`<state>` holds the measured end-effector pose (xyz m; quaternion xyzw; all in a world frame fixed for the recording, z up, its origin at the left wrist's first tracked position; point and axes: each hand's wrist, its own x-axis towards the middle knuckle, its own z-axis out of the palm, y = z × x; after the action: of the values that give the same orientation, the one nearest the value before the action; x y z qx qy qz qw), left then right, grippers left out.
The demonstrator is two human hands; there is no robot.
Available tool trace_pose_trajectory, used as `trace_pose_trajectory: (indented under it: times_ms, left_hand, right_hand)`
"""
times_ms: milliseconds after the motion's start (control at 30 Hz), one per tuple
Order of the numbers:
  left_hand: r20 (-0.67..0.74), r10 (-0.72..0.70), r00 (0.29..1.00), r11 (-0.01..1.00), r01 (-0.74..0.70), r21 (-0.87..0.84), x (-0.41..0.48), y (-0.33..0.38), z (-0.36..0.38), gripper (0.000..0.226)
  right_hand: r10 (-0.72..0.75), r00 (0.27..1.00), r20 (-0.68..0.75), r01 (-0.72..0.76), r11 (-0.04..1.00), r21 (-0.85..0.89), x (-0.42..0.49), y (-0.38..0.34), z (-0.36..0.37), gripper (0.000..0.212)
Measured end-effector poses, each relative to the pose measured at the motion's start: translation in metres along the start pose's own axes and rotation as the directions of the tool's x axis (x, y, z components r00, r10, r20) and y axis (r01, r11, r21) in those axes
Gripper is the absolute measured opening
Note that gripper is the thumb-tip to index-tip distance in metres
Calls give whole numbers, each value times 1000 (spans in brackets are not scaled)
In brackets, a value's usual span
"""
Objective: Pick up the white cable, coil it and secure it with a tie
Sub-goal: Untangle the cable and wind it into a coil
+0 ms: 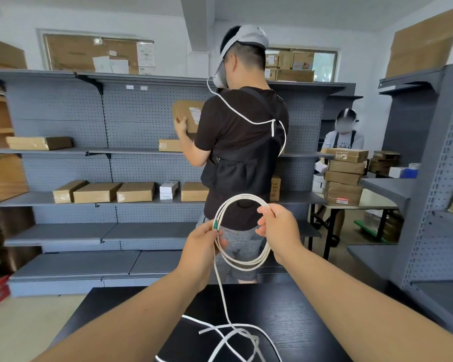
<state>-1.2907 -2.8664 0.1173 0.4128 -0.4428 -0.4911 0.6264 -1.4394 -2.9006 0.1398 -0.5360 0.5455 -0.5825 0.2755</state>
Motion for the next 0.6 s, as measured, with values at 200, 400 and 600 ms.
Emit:
trace_pose_trajectory:
  times_ms: [200, 400, 600]
  left_hand:
    - [-90, 91, 992, 996, -88, 32, -1, 0, -6, 26]
    - [-203, 150, 968, 988, -142, 52, 4, 0, -11, 18]
    - [-256, 220, 941, 975, -202, 93, 4, 4, -13, 12]
  right_hand:
    - [-22, 1000, 3, 22, 1000, 1, -4, 0, 2, 24]
    - [-68, 998, 13, 68, 998, 10, -10, -4, 6, 25]
    - [-80, 997, 16, 79, 997, 21, -14, -7, 8, 25]
